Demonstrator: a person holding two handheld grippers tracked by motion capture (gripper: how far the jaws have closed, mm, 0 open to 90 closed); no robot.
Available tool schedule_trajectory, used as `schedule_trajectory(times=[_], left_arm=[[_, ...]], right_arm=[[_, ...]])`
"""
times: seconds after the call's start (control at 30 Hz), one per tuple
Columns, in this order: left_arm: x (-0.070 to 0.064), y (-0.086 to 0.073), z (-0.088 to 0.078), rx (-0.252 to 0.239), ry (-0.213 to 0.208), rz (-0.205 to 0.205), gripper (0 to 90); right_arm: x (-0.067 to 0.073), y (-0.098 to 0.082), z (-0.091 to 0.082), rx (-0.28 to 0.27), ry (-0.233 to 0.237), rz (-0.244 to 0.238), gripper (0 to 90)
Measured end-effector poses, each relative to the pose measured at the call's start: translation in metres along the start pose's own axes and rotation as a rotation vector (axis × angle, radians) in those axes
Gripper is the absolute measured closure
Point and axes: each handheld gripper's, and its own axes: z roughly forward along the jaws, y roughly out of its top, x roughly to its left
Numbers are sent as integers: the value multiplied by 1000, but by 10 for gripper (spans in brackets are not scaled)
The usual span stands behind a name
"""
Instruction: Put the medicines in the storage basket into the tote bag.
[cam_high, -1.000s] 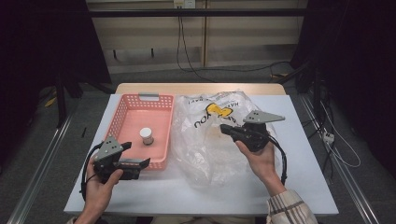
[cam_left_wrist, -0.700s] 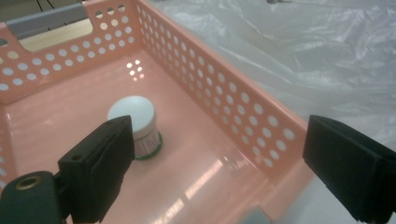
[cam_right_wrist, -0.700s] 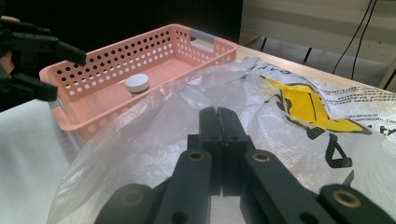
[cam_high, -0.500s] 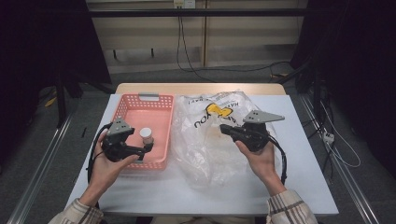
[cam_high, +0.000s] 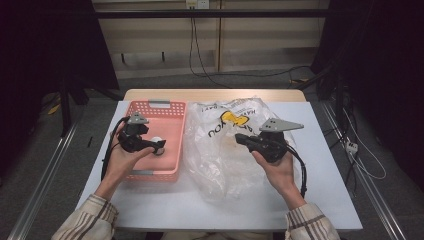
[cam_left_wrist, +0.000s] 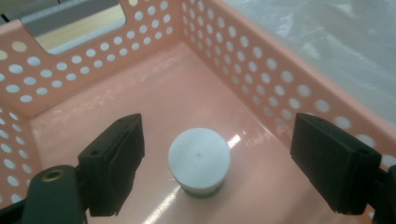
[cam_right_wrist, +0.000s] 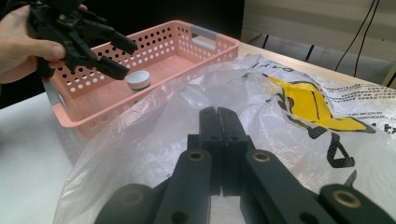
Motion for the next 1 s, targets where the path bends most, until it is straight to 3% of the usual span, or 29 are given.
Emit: schedule_trajectory(times=[0.03,0.23,0.37,0.4,0.63,0.7,0.73,0.8,1.0], left_arm=[[1,0,2,6,10,5,188],[6,1,16,49,-22,-2,246],[6,-3,25,108,-21,8,268],[6,-4,27,112,-23,-10,282],[7,-7,29,148,-25,17,376],[7,-7,30,181,-33,38,414],[6,-7,32,179,-37,47,414],[5,-8,32,182,-23,54,501],[6,-7,31,178,-33,54,508]], right_arm=[[0,0,0,0,0,0,900],[-1,-1,2,6,0,6,900],[-1,-2,2,9,1,4,900],[-1,-2,3,12,2,1,900],[-2,-3,3,14,1,4,900],[-2,-3,4,16,2,3,900],[-2,-3,4,16,2,3,900],[-1,-3,4,16,2,3,900],[-2,-4,4,16,1,2,900]])
